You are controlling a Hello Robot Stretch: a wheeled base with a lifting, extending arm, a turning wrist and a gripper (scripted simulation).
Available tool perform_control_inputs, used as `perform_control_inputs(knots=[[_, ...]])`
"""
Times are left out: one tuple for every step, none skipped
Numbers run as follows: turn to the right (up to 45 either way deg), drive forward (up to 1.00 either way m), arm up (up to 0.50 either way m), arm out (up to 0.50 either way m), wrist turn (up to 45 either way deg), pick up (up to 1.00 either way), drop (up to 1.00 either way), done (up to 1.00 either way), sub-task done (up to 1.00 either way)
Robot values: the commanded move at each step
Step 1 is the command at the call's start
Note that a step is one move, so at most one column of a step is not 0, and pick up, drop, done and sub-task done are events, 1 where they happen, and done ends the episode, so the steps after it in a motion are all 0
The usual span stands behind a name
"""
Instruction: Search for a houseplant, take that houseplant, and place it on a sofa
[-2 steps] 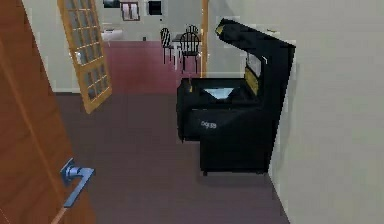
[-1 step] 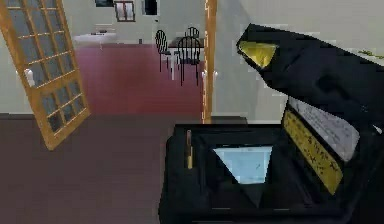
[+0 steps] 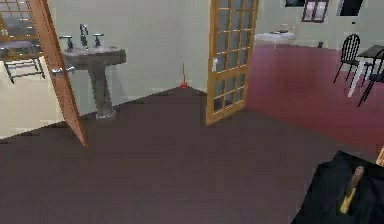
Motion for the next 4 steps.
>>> perform_control_inputs(knots=[[-42.0, 0.0, 0.0, 0.0, 0.0, 0.0, 0.0, 0.0, 0.0], [0.0, 0.3, 0.0, 0.0, 0.0, 0.0, 0.0, 0.0, 0.0], [6.0, 0.0, 0.0, 0.0, 0.0, 0.0, 0.0, 0.0, 0.0], [0.0, 0.85, 0.0, 0.0, 0.0, 0.0, 0.0, 0.0, 0.0]])
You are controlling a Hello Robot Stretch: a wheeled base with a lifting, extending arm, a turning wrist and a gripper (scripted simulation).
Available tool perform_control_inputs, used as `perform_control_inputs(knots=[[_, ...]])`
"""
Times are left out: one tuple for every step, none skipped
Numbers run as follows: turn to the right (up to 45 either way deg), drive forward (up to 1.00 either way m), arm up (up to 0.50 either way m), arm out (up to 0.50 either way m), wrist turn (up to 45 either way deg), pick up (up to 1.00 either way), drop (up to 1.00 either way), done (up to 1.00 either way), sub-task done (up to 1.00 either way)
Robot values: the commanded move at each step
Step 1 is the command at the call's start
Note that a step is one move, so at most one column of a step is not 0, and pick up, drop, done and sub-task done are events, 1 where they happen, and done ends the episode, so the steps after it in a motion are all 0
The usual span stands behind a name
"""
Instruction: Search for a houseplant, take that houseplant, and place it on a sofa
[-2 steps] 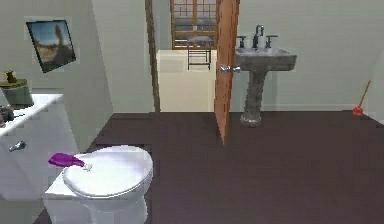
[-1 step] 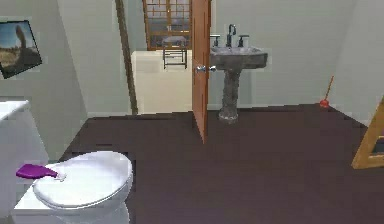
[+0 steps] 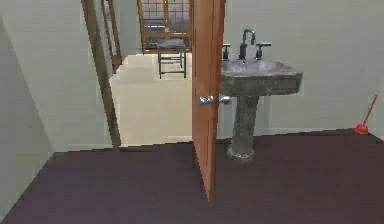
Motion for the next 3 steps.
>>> perform_control_inputs(knots=[[6.0, 0.0, 0.0, 0.0, 0.0, 0.0, 0.0, 0.0, 0.0], [0.0, 0.65, 0.0, 0.0, 0.0, 0.0, 0.0, 0.0, 0.0], [-45.0, 0.0, 0.0, 0.0, 0.0, 0.0, 0.0, 0.0, 0.0]])
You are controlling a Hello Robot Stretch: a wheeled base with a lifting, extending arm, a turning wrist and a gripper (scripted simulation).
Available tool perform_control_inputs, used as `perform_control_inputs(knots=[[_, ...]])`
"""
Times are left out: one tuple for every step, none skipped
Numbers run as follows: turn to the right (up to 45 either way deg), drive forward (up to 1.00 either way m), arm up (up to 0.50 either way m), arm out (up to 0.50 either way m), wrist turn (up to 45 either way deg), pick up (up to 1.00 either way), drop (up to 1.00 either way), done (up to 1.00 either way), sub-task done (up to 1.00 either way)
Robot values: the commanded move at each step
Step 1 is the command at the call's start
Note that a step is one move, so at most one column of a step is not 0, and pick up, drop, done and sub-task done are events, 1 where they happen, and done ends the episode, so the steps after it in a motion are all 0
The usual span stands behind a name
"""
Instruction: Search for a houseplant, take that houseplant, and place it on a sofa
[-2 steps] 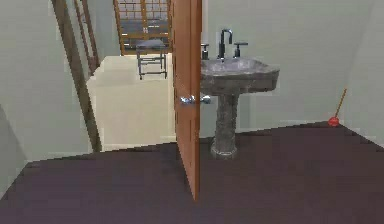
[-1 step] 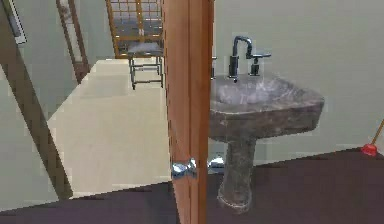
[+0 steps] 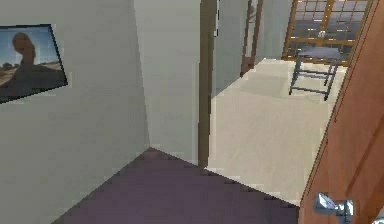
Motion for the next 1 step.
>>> perform_control_inputs(knots=[[-9.0, 0.0, 0.0, 0.0, 0.0, 0.0, 0.0, 0.0, 0.0]])
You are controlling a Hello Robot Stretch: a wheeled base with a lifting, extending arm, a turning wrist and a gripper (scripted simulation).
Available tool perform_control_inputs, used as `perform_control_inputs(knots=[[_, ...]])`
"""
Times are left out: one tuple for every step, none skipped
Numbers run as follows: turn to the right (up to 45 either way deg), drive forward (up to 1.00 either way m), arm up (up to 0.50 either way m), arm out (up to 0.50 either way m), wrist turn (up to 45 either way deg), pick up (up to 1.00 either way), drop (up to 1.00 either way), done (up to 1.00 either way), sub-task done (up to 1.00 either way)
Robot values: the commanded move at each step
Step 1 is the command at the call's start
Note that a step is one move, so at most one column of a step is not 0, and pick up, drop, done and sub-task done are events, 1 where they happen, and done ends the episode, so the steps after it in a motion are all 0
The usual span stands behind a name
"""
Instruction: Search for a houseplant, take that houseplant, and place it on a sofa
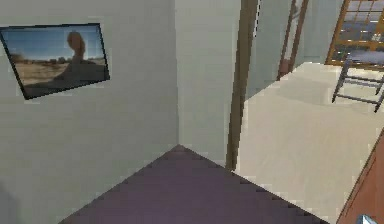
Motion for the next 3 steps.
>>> perform_control_inputs(knots=[[0.0, 0.4, 0.0, 0.0, 0.0, 0.0, 0.0, 0.0, 0.0], [39.0, 0.0, 0.0, 0.0, 0.0, 0.0, 0.0, 0.0, 0.0], [0.0, 1.0, 0.0, 0.0, 0.0, 0.0, 0.0, 0.0, 0.0]])
